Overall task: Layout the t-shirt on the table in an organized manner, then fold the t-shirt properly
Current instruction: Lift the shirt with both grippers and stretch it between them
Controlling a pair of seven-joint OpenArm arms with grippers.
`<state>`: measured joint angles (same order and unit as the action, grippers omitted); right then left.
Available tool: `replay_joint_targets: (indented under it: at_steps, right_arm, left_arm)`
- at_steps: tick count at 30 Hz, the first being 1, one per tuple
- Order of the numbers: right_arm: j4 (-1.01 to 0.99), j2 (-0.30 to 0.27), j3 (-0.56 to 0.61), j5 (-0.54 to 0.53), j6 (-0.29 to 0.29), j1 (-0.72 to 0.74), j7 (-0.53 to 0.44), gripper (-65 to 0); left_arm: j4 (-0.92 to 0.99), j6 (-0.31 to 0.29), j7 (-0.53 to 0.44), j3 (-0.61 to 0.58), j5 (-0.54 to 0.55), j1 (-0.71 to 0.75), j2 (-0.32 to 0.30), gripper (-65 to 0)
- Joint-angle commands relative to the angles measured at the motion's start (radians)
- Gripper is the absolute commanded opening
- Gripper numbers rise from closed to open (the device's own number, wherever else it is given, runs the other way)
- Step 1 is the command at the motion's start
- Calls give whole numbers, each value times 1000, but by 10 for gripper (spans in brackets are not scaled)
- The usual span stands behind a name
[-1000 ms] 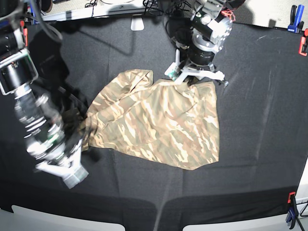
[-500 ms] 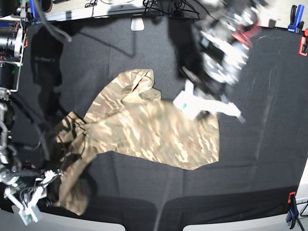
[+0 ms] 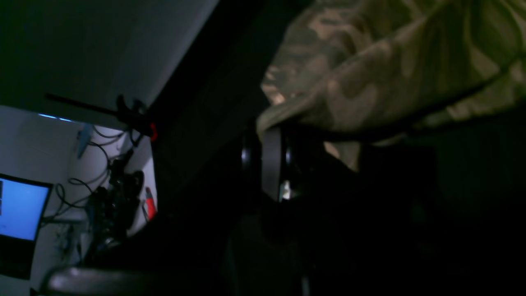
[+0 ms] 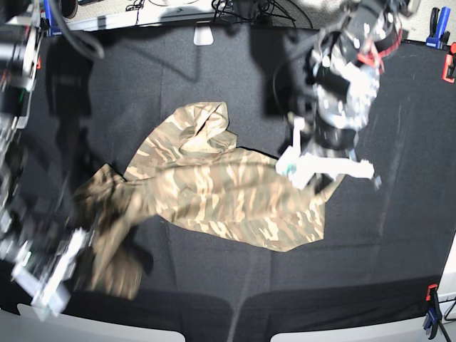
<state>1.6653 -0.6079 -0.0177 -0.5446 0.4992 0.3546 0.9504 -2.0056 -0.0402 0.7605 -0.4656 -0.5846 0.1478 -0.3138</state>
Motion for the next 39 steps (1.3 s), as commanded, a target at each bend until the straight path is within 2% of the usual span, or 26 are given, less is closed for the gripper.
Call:
replay_joint_targets:
  at_steps: [1,3,6,12,17,22,25,27,31,34,39]
  right_arm:
    - [46,-15,-16,-13,2,2,-25,-650]
    - [105,-15,-34,-5,2,-61,-24,-650]
    - [185,-5,-101,-6,2,-163,-18,-650]
    - [317,55,-331,-45,8,-357,1,-650]
    - [433,127,-519,-115,82,-483,55,-650]
    - [540,222,-727,-227,161,-540,142,-650]
    - [591,261,-872,-311,172,-552,166,-650]
    - [612,270,-958,-355,172,-575,166,-650]
    - [620,270,-1089,-358,182,-646,166,-650]
    - [619,270,-1158,-379,199,-701,166,-650]
    - [619,270,-1194,-418,199,-762,166,-650]
  left_arm:
    - [-26,15,-11,2,-22,4,-3,-650]
    - [-44,21,8,2,-32,33,-3,-650]
    - [-95,61,23,2,-86,77,-5,-650]
    - [-278,78,40,2,-96,182,-59,-650]
    - [-351,78,80,2,-101,265,-105,-650]
    - [-351,78,108,2,-127,324,-105,-650]
    - [-351,79,106,2,-153,362,-105,-650]
    - [-351,79,106,2,-168,381,-114,-650]
    - [-351,83,107,2,-167,398,-166,-650]
    - [-351,126,106,2,-161,398,-218,-650]
    - [-351,161,9,2,-43,397,-311,-650]
